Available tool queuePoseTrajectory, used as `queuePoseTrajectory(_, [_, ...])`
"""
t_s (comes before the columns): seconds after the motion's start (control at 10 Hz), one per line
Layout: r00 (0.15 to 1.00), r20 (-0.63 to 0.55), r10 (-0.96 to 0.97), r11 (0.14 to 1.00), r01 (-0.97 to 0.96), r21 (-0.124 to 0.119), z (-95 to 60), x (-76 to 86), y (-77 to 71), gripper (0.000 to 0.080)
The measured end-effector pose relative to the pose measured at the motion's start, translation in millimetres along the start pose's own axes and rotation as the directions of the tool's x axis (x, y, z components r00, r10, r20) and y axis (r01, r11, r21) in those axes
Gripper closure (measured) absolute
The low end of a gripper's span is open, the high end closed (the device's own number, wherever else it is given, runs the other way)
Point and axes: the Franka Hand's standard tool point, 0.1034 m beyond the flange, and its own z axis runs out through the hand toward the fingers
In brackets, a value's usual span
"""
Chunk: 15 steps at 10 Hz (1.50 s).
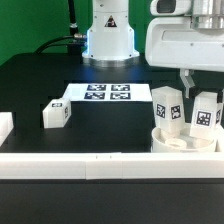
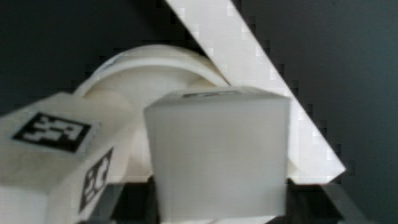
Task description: Assemble stool
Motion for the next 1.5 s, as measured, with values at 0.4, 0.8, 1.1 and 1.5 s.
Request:
queuePoseTrajectory(0.4, [0.957,0.016,0.289,0.957,-0.289,0.012,-0.1,-1.0,-0.8,0.0469])
queuePoseTrajectory(0.8, [0.724,0.089,0.684,0.720,-0.690,0.080,0.1,6.8,1.7,0.0469])
queuePoseTrajectory(1.1, [0.581,0.108,0.807,0.578,-0.814,0.063,0.1,5.8,0.6,0.0469])
queuePoseTrajectory(1.5, [0.272,0.155,0.950,0.264,-0.962,0.070,0.3,3.8,-0.3,0.0469])
